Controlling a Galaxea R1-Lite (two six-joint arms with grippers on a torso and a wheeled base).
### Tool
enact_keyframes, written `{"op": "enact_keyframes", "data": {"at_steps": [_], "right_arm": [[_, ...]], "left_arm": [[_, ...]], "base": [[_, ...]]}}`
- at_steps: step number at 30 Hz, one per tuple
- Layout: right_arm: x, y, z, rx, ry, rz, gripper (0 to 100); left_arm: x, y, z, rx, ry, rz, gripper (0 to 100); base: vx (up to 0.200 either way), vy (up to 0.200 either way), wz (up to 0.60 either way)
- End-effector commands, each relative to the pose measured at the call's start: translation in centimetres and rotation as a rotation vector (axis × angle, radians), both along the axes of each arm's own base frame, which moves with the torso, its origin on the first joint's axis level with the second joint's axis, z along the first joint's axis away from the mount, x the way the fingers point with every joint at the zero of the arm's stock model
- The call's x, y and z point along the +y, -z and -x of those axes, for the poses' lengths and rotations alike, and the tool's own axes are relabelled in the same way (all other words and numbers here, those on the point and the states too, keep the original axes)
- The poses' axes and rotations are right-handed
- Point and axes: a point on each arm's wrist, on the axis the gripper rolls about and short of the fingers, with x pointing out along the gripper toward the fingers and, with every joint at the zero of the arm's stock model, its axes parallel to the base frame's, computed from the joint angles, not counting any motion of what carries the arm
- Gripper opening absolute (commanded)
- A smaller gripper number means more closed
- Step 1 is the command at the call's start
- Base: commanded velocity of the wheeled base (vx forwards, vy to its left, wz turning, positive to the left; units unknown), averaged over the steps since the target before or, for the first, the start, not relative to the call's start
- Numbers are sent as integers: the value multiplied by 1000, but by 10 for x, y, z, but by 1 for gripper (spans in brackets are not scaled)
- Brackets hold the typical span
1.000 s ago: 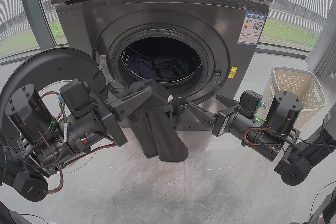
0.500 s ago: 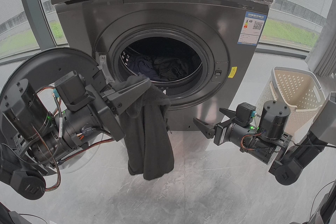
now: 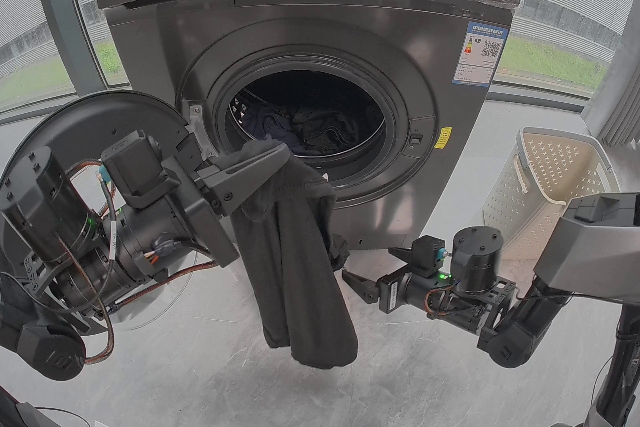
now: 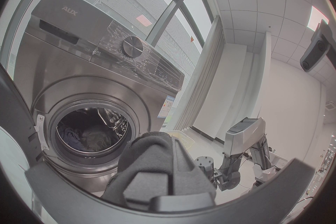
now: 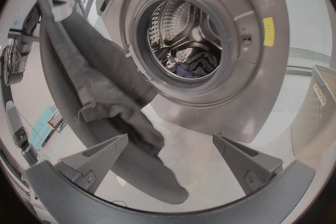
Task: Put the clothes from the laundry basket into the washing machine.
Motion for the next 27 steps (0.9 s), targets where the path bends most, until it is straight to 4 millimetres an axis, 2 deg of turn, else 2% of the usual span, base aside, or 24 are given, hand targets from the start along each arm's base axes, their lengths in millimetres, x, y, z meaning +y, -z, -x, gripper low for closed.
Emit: {"op": "enact_keyframes", "data": {"at_steps": [1,14,18,27], "right_arm": [[23,18,0,21,-55,13,100],[42,18,11,7,-106,-6,100],[38,17,6,4,-90,-9,100],[14,13,-12,0,-7,-8,100]], "left_arm": [[2,-3,3,-11,0,8,0],[3,-1,3,-2,-5,2,0],[4,0,3,-2,-8,0,0],[4,0,6,1,-3,0,0]], "base": [[0,0,0],[0,0,0],[0,0,0],[0,0,0]]}}
